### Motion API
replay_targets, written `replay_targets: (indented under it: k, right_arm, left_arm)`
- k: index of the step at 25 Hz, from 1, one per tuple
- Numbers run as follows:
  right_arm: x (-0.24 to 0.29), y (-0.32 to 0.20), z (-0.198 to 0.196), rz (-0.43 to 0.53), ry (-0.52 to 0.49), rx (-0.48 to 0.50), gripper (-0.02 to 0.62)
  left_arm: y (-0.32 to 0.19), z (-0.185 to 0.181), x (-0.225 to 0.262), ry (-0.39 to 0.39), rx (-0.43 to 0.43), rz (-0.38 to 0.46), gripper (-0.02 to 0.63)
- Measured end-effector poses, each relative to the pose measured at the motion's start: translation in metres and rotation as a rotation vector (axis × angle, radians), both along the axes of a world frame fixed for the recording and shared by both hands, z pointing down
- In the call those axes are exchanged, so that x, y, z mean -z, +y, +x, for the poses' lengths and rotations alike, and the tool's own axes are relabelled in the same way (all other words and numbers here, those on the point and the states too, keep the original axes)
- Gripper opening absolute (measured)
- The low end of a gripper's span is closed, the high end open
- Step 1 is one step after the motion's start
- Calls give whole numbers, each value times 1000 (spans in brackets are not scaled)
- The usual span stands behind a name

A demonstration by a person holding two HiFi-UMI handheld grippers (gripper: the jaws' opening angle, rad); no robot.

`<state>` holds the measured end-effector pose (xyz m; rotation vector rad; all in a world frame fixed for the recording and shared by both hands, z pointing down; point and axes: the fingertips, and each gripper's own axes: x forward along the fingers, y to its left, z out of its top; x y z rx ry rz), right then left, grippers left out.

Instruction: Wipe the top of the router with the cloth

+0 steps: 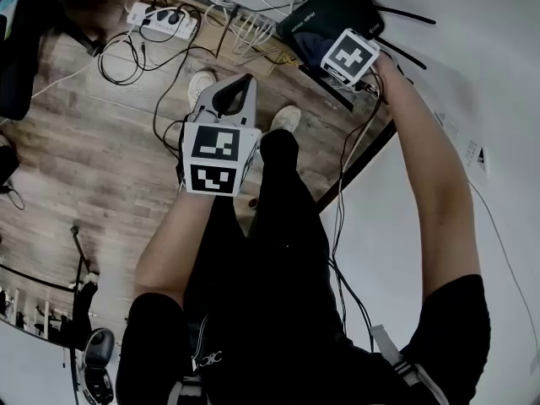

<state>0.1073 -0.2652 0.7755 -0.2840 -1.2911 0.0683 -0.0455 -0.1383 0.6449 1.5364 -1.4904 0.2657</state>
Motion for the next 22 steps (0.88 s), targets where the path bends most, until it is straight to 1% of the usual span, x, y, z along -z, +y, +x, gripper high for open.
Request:
replay_targets:
  k: [2, 3, 6, 8, 12, 14, 17, 22]
  right_arm:
    - [-2, -14, 1, 39, 19, -83, 89]
    - [-3, -24, 2, 70, 34, -101, 87]
    - [-6, -62, 10, 221, 82, -55, 87]
    - [-10, -88, 9, 308, 74, -60, 87]
    - [-12, -119, 16, 394, 51, -199, 87]
    - [-13, -135, 23, 454, 46, -237, 87]
    - [-17, -144, 29, 464, 54, -316, 87]
    - [-15, -160, 24, 496, 24, -418, 87]
  left_arm:
    - [2, 0, -2, 7, -2, -6, 5]
    - [2, 1, -3, 11, -4, -8, 5]
    - [3, 5, -7, 19, -24, -14, 5]
    - [4, 7, -9, 19, -46, -19, 5]
    - [3, 3, -13, 11, -63, -22, 5]
    - [0, -2, -14, 6, -56, -19, 5]
    - [-6, -7, -12, 0, -50, -12, 6]
    - [-15, -11, -11, -5, -48, -3, 5]
